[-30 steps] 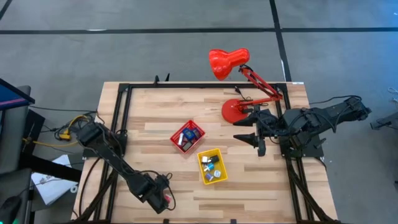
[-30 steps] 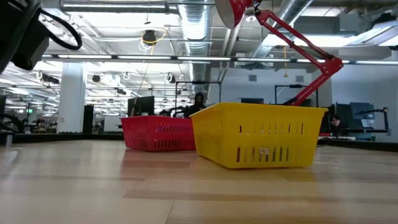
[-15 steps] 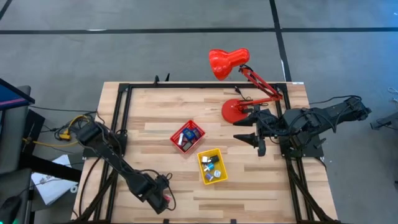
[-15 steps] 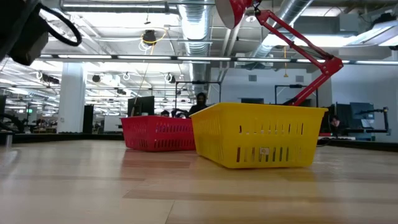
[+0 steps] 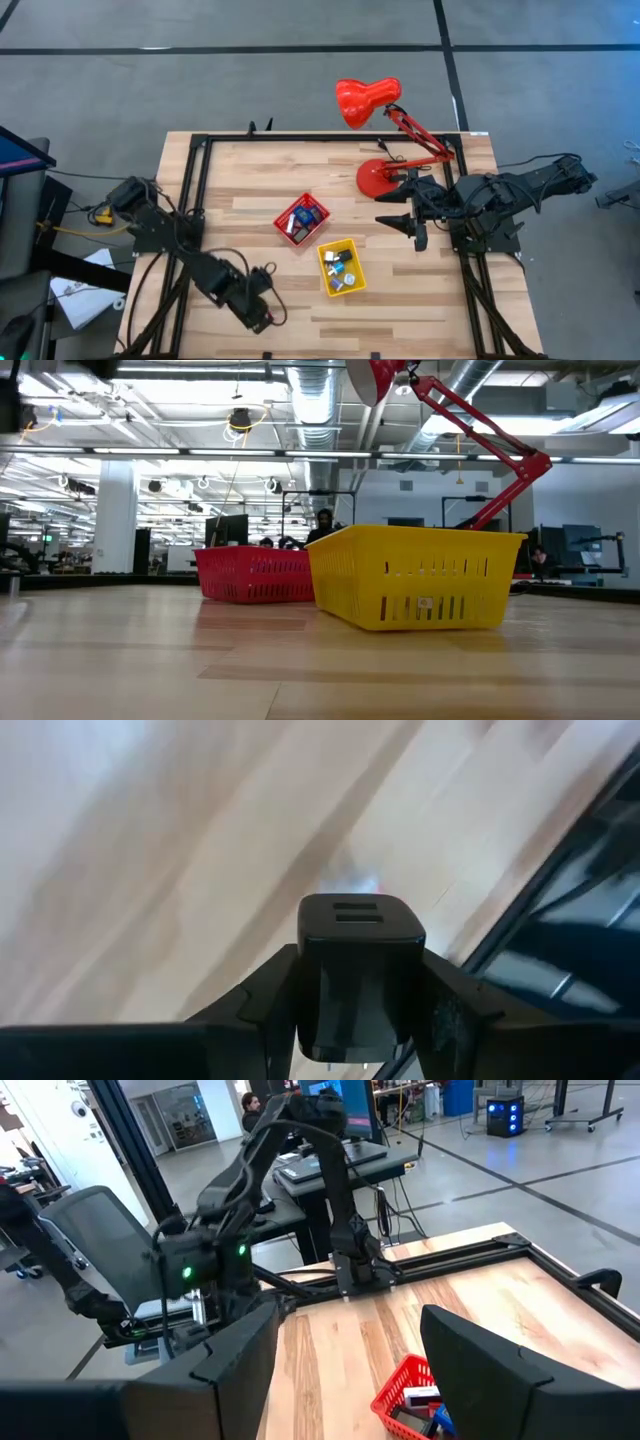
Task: Pick & Place Office items
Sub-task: Put the black charger adapter into the yellow basket
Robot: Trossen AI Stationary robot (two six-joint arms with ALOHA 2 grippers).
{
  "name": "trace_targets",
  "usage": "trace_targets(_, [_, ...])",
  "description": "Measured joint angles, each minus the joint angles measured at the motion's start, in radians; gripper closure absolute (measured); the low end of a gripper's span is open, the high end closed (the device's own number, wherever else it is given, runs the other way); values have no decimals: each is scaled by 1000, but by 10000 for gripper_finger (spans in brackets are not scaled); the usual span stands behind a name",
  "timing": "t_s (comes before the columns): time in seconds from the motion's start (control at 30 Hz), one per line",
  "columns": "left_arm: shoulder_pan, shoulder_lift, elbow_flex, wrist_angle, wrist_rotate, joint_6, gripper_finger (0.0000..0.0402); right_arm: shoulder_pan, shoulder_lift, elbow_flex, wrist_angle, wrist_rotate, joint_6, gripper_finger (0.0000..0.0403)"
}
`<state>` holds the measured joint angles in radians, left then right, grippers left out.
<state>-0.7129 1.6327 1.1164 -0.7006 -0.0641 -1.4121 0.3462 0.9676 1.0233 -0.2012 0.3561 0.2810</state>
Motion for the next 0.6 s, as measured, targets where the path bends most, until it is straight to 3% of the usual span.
trace_targets(0.17, [71, -81, 0, 19, -135, 98, 263, 0, 0, 0, 0, 0, 0, 163])
trace_targets(0.4, [214, -158, 0, 220, -309, 459, 262, 0, 0, 0, 4, 0, 0, 163])
trace_targets(0.6, [340, -152, 1, 431, -356, 725, 261, -2, 0, 0, 15, 0, 0, 163])
